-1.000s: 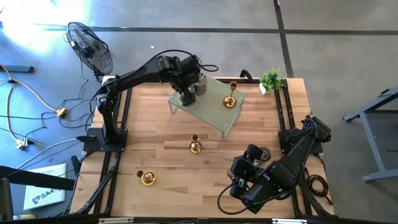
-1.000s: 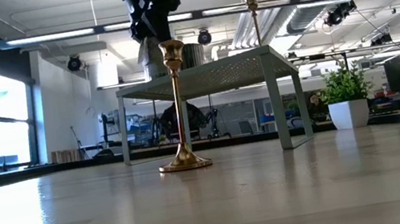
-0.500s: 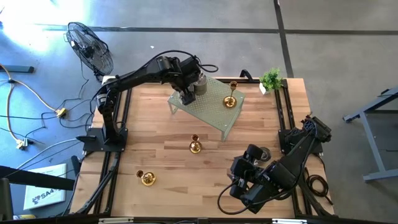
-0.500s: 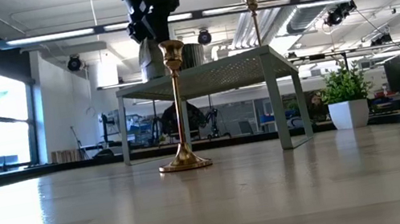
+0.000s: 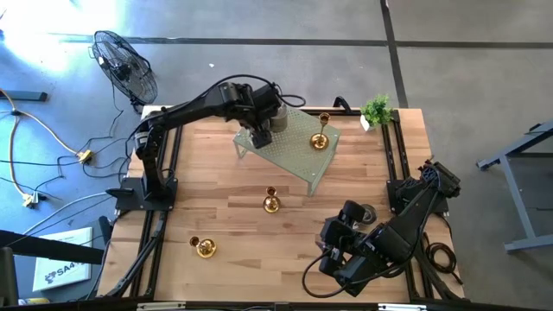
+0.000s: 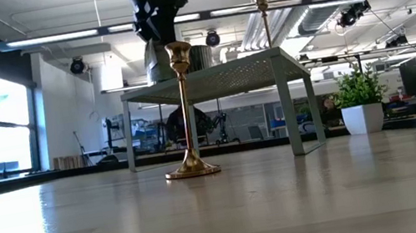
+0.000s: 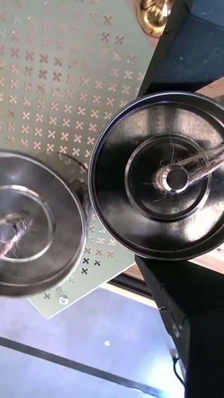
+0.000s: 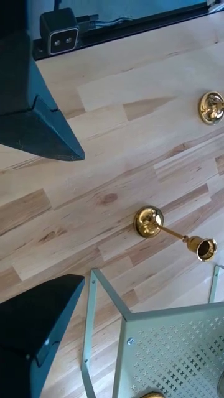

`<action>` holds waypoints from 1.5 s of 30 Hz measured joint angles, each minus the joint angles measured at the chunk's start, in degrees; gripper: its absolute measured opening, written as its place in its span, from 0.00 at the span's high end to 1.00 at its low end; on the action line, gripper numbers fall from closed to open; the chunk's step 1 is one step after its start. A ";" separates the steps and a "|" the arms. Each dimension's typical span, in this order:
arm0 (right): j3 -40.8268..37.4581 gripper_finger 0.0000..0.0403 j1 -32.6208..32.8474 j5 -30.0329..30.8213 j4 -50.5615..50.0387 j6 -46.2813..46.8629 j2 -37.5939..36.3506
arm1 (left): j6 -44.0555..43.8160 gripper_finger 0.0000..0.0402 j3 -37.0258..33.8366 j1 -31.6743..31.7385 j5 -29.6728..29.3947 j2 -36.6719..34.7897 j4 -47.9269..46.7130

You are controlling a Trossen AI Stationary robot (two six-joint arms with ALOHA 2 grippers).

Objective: Pick & Place candle stick holders
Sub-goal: Put the green scented candle on the shelf

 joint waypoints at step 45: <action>0.00 0.23 -0.13 2.71 0.11 -6.77 0.00 | 4.85 0.05 -0.04 -0.37 6.55 0.01 2.51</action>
